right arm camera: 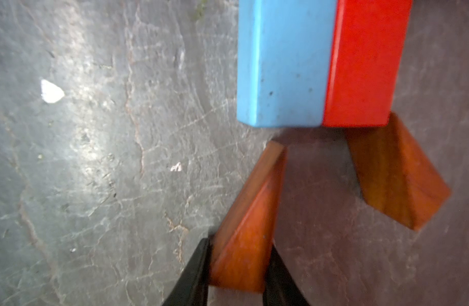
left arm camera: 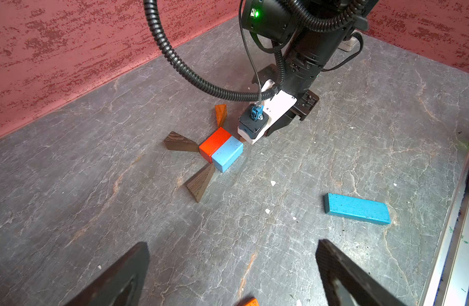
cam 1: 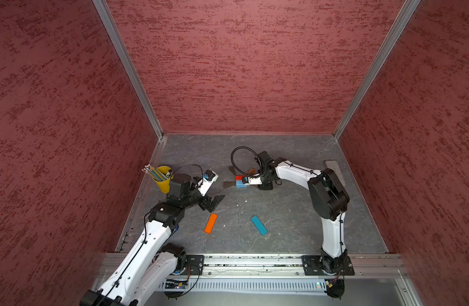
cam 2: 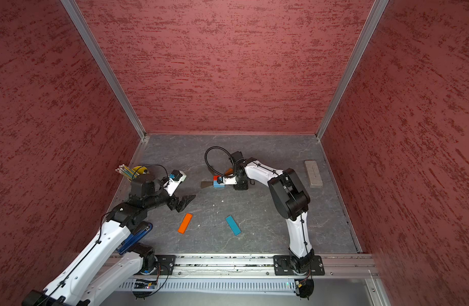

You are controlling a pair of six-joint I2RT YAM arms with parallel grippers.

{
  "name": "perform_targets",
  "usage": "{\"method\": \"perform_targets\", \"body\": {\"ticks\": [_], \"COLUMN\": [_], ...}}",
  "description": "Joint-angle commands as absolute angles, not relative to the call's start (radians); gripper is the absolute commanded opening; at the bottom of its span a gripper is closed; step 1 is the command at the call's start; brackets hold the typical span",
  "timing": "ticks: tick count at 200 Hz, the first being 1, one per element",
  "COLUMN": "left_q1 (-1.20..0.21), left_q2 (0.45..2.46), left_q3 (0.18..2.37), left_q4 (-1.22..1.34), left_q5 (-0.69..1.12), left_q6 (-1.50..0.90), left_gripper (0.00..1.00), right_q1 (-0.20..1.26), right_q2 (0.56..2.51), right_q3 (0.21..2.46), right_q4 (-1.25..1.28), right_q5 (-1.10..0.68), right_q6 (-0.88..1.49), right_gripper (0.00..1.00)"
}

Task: Assemble a small pinwheel with building blocks
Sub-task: Assemble the building block at the center of the board.

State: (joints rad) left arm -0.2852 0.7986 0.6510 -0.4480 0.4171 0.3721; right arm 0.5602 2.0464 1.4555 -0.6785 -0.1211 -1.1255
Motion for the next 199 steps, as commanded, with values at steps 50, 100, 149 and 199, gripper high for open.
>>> {"method": "perform_targets", "body": {"ticks": [50,100,149,199], "left_q1": [-0.278,-0.278,-0.278,-0.276], "left_q2": [0.8,0.799,0.799,0.803], "left_q3": [0.667,0.667,0.667,0.669], "left_q4": [-0.433,-0.433,-0.435,-0.43], "left_q5": [0.419,0.422,0.422,0.435], "left_q6": [0.365,0.365,0.366,0.367], "left_gripper": [1.0,1.0,1.0,1.0], "right_q1": [0.564,0.564,0.562,0.557], "right_q2": [2.078,2.069,2.062,2.035], "right_q3": [1.502,1.487,1.482,1.461], "right_q4": [-0.7,-0.688,-0.678,-0.653], "right_q5": [-0.177,-0.166,-0.16,-0.153], "right_q6": [-1.178,-1.173,-1.178,-1.181], "right_gripper": [0.34,0.43,0.48,0.5]}}
